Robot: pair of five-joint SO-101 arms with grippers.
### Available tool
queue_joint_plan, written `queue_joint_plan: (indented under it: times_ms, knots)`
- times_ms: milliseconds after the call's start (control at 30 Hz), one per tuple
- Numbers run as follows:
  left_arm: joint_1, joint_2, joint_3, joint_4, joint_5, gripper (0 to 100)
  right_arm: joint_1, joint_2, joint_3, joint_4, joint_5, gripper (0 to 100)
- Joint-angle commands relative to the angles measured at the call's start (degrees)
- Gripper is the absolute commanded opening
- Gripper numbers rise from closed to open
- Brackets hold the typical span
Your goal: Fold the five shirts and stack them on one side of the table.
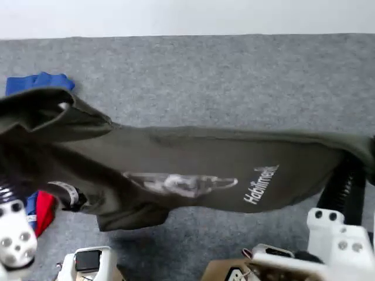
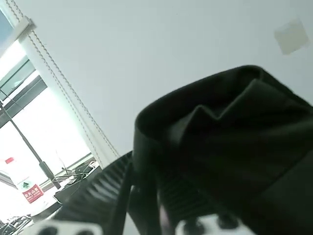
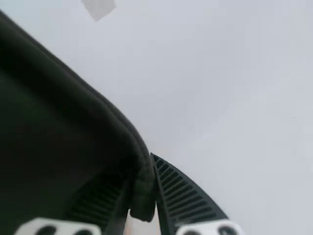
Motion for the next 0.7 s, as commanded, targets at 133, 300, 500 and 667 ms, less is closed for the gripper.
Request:
queue_joint_plan:
  times_ms: [133, 300, 500, 667]
  knots:
    - [0.44, -2.11, -0.84, -7.30, 0.09, 0, 3.30, -2.24, -2.11, -1.54, 0.70, 1.0]
    - [0.44, -4.66, -0.84, -10.46, 0.09, 0, 4.26, -4.09, -2.11, -2.77, 0.79, 1.0]
    - [0.09, -6.33, -0.84, -16.97, 0.09, 0, 4.35, -5.14, -2.11, -6.99, 0.79, 1.0]
    - [0.09, -6.33, -0.84, -20.48, 0.09, 0, 4.44, -5.93, -2.11, -9.10, 0.79, 1.0]
